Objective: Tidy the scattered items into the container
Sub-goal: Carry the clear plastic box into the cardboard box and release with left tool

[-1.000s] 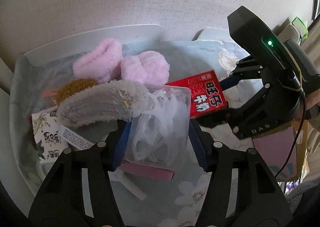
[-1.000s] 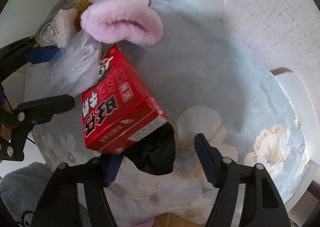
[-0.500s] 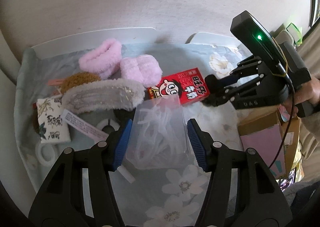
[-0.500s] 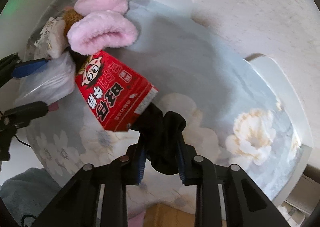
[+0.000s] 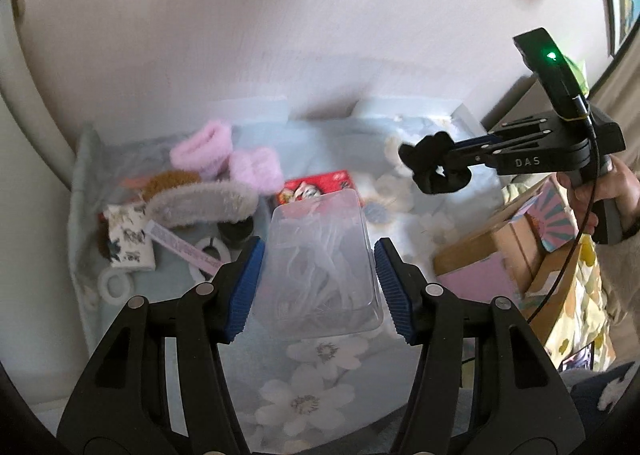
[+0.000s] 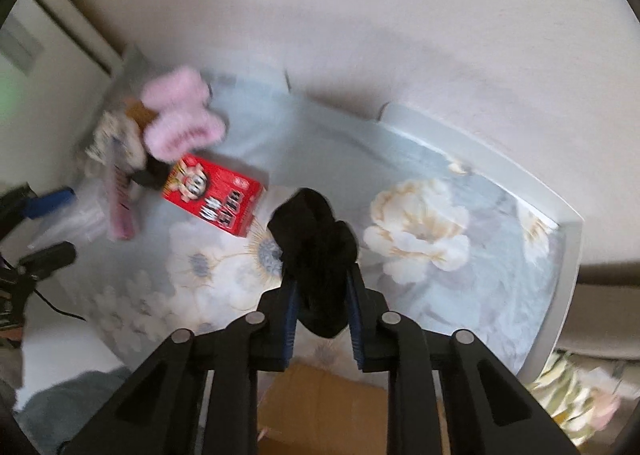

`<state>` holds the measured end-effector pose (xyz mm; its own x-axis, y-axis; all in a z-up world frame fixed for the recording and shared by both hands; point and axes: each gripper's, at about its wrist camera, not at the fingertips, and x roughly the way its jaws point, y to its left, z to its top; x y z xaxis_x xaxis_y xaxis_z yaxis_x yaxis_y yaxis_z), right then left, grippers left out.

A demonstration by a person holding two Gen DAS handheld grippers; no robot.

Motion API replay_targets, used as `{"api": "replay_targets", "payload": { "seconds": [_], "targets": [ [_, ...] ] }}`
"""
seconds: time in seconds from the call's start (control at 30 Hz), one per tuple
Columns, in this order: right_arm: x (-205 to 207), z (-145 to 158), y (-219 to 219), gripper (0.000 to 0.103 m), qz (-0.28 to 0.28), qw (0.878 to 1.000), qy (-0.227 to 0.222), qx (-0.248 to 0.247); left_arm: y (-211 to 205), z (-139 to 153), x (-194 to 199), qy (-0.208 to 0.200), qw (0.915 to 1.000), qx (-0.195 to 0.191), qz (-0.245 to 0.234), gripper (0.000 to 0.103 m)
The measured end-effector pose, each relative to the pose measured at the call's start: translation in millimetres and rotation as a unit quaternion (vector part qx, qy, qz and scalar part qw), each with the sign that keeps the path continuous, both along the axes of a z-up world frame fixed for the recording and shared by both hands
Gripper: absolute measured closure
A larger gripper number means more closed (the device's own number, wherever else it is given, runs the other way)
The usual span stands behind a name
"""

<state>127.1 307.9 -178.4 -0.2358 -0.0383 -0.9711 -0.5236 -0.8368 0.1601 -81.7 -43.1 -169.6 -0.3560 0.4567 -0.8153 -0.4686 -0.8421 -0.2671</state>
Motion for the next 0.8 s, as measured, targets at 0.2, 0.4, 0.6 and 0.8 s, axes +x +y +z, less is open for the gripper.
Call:
{"api": "replay_targets", "payload": {
  "seconds": [0.2,0.4,0.6,0.8],
  "targets": [
    [-69,-10,-30,0.09,-0.036,0.998,0.045,0.004,21,31,10,0.027,0.9996,0.002,-0.005,0.049],
    [-71,-19,-31,0.09,-0.02,0.999,0.041,-0.002,38,40,21,0.039,0.9991,0.01,-0.01,0.049],
    [-106,-55,-32,0.049,0.025,0.999,-0.008,-0.023,52,15,22,0.034,0.9991,-0.018,-0.019,0.049],
    [-147,-113,-32,0.044,0.066,0.994,-0.073,-0.053,69,-62,9,-0.021,0.9977,-0.055,-0.033,0.047]
  ]
}}
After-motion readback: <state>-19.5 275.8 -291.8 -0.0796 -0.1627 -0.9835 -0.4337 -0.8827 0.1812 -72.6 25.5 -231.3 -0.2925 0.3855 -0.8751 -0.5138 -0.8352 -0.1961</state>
